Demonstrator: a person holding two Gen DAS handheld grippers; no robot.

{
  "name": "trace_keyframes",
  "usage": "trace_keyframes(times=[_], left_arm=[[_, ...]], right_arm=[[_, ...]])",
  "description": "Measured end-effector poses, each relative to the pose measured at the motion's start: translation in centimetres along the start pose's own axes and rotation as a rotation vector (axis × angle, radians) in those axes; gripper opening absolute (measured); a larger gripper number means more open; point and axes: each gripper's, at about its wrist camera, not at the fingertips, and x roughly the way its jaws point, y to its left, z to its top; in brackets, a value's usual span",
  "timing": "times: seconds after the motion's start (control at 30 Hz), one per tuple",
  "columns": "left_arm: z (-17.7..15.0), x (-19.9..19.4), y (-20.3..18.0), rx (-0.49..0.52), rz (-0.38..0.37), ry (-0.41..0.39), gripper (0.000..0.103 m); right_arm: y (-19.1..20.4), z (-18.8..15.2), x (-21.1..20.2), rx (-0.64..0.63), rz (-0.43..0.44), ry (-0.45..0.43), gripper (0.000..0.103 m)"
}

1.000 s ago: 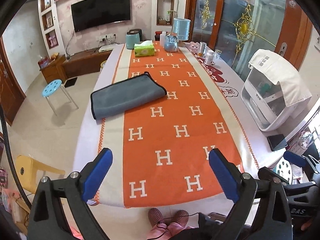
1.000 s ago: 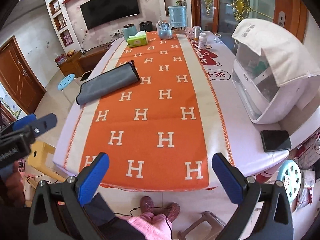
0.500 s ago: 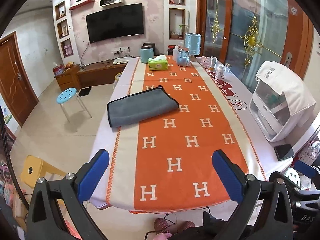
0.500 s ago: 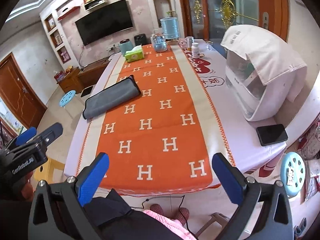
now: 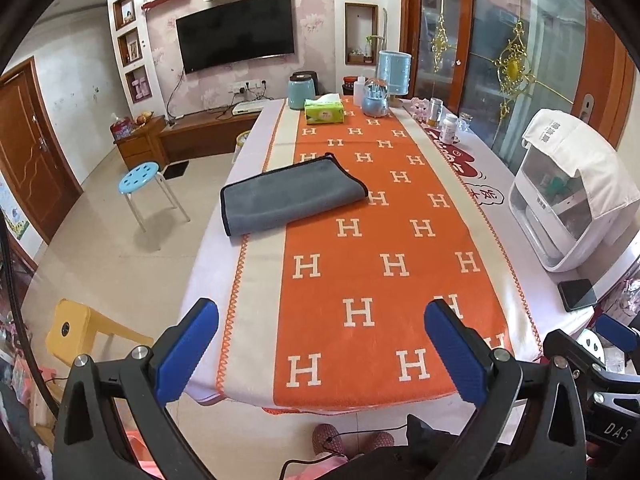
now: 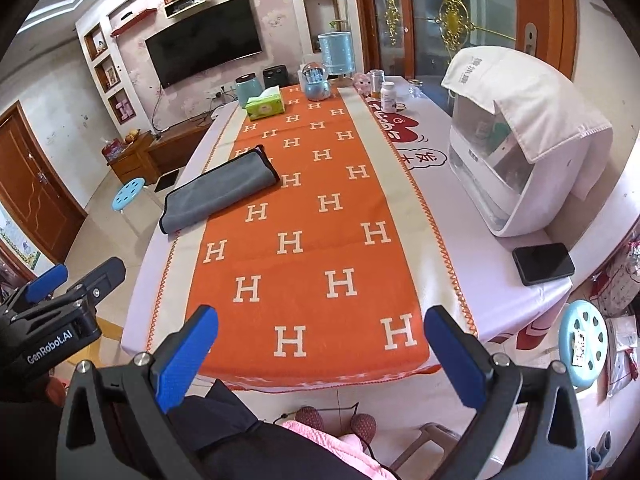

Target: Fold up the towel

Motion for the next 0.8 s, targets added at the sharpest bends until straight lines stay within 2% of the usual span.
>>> trace_keyframes(times=[0.8], left_arm=[[0.5,1.1,-0.8,-0.004,0.008,0.01,0.102]], right_arm=[[-0.7,0.8,1.5,-0.029,0.007,0.045,0.103]])
